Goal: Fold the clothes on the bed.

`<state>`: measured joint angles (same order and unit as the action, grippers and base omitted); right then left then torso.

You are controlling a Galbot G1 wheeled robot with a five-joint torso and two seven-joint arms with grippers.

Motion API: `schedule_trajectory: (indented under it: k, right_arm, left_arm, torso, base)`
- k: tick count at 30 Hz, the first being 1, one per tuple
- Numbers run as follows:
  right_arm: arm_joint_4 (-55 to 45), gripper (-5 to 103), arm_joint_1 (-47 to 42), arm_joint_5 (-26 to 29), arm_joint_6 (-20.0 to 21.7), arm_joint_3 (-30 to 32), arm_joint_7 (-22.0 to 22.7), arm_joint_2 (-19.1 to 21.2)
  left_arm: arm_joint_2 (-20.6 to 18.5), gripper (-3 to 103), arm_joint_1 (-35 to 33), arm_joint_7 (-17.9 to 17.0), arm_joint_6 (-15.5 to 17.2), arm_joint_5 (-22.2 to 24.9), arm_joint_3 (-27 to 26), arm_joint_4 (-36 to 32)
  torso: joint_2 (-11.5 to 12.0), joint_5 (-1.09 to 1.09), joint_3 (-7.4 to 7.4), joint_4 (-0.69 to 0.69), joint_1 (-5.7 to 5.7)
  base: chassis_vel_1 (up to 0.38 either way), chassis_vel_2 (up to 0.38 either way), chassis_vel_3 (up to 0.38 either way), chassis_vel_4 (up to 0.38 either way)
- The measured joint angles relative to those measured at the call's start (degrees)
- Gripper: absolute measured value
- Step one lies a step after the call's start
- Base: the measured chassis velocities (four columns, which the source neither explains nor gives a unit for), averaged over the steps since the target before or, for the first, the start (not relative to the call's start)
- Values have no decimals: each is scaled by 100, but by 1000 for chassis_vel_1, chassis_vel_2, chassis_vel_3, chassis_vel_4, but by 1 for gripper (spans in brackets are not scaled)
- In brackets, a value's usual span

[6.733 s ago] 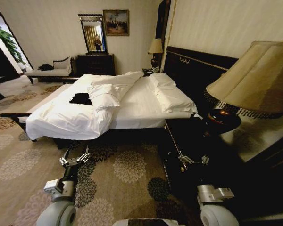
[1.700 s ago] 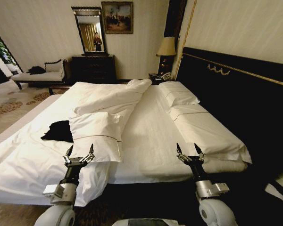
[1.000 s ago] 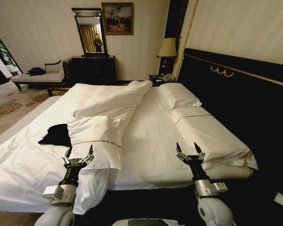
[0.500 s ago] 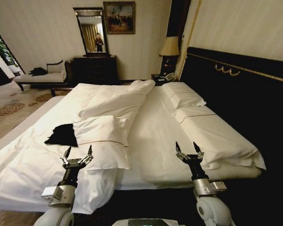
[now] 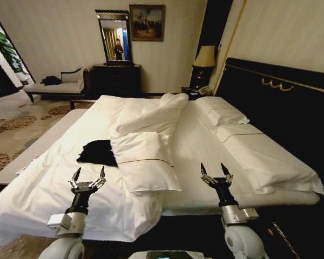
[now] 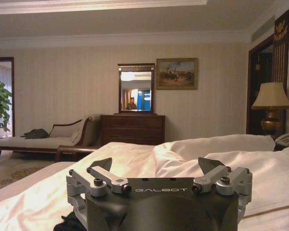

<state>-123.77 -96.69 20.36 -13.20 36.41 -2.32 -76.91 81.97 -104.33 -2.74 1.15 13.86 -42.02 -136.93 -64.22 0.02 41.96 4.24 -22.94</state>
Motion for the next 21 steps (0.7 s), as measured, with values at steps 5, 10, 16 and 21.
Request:
schedule_trajectory:
  k: [5, 10, 16, 21]
  right_arm:
    - [47, 100, 41, -25, 0, -2, 0, 1]
    - [127, 100, 136, 117, -24, -55, 17, 71]
    - [256, 100, 509, 1148, -15, -299, 36, 533]
    - [376, 100, 1003, 3117, 195, -651, 122, 1525]
  left_arm:
    - [9, 100, -14, 8, 0, -7, -1, -8]
    - [32, 100, -56, 13, -4, -11, -47, -38]
    - [30, 100, -131, -65, -25, 0, -259, -41]
    - [106, 100, -242, -105, -37, -31, -361, -52]
  torso:
    - [1, 3, 0, 4, -1]
    - [1, 2, 1, 2, -1]
    - [3, -7, 2, -1, -9]
    - [2, -3, 0, 0, -2]
  base:
    - [-125, 142, 77, -187]
    - [-64, 281, 65, -297]
    - [11, 286, -27, -283]
    - [15, 86, -11, -67]
